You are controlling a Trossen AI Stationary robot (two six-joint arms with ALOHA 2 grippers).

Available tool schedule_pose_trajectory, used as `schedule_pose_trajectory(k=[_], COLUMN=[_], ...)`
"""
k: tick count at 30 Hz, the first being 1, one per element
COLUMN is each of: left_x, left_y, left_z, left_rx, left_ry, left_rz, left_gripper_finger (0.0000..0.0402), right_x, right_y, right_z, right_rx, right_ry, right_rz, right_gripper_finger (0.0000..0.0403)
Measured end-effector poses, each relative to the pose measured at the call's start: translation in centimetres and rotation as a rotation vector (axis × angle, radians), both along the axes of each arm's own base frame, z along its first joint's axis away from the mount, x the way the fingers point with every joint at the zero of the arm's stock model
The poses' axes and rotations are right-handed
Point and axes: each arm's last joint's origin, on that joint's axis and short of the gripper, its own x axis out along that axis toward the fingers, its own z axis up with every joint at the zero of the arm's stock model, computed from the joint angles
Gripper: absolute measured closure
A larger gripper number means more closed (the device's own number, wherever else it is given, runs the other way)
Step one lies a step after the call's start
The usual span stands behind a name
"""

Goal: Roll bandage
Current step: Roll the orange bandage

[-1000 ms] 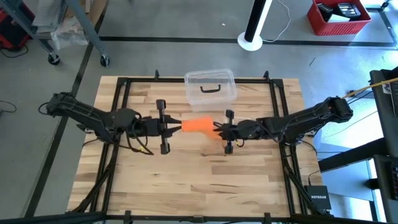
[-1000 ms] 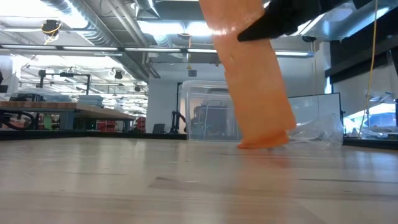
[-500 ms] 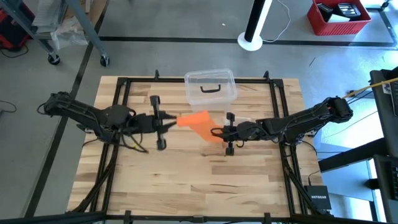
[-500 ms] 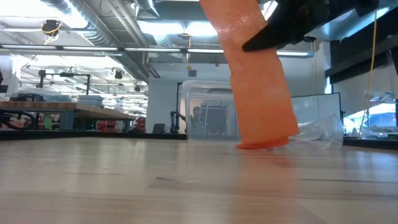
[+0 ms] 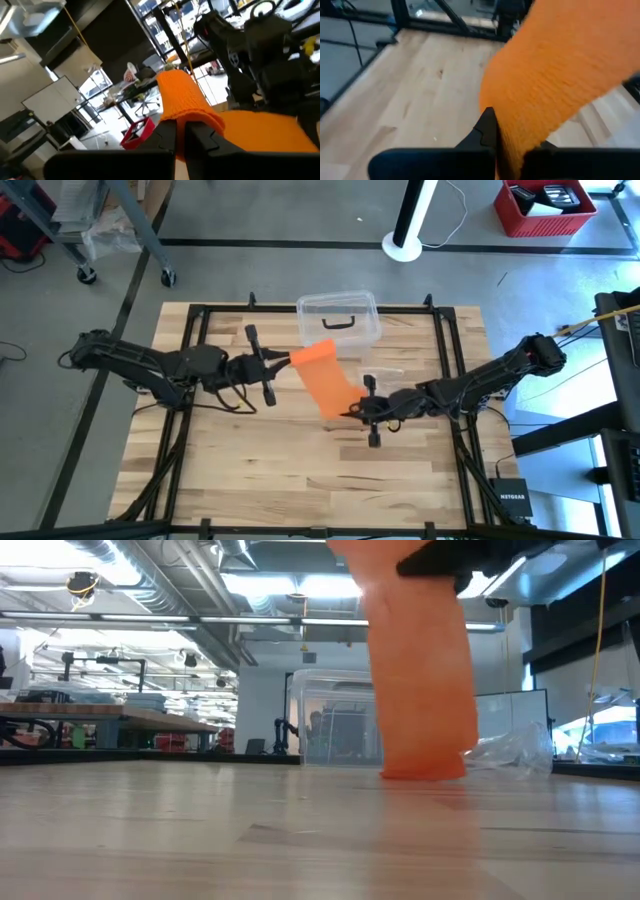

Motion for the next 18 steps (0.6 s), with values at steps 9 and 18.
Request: schedule_pose_trajectory(k=[9, 18], left_x=[2.1, 3.8], left_y=[0.2, 0.0], left_z=[-2.2, -4.2], left_rx=[0.013, 0.030], left_ry=[0.102, 0.175], left_rz=[0.065, 0.129], left_gripper_finger=[0.0399, 0.0400], right_x=[0.0, -0.4], right_y=[1.0, 2.4], right_z=[0.8, 1.6], right_rx=[0.030, 0.057], right_ry=[-0.086, -0.163], right_rz=[0.032, 0.087], right_gripper_finger=[0.0402, 0.0402])
